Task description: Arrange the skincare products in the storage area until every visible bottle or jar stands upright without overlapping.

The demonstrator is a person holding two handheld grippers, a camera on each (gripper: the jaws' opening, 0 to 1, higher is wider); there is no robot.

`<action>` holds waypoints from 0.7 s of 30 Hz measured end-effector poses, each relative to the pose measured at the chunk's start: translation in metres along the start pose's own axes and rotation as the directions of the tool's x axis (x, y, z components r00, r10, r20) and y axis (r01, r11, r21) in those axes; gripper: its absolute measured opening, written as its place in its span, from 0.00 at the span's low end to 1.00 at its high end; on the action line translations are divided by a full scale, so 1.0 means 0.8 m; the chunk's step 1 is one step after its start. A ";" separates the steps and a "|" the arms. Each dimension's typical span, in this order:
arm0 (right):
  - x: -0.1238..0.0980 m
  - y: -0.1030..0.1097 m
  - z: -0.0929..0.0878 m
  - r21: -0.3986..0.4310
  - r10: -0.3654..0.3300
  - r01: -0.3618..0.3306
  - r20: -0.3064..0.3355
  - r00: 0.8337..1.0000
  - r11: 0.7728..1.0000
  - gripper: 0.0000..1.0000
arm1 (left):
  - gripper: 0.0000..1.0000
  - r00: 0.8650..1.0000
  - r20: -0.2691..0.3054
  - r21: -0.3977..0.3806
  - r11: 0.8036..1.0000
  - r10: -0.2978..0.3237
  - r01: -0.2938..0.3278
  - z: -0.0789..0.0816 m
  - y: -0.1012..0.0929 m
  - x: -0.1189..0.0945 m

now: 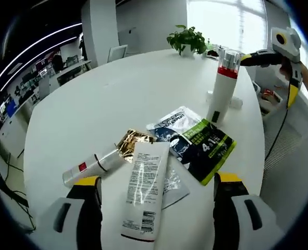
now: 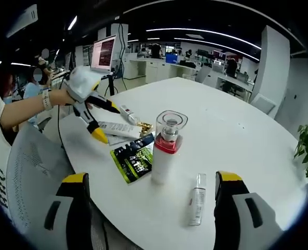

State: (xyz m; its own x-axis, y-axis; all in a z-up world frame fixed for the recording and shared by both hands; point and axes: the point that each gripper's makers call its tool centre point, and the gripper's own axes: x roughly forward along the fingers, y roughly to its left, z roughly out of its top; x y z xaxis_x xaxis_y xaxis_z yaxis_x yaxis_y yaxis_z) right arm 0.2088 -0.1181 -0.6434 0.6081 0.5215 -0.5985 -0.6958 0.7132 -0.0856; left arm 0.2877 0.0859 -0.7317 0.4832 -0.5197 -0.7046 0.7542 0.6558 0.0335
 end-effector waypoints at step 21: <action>0.004 0.000 -0.009 0.034 -0.004 0.005 -0.013 1.000 0.999 1.00 | 0.64 0.993 -0.114 0.049 0.999 -0.005 0.010 -0.024 0.019 0.021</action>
State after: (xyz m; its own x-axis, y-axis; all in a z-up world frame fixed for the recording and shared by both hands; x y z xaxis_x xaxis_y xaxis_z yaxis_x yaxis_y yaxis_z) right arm 0.2082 -0.1200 -0.6509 0.6061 0.5120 -0.6087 -0.6792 0.7314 -0.0612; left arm 0.2986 0.0977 -0.7566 0.4257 -0.4568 -0.7811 0.7798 0.6231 0.0606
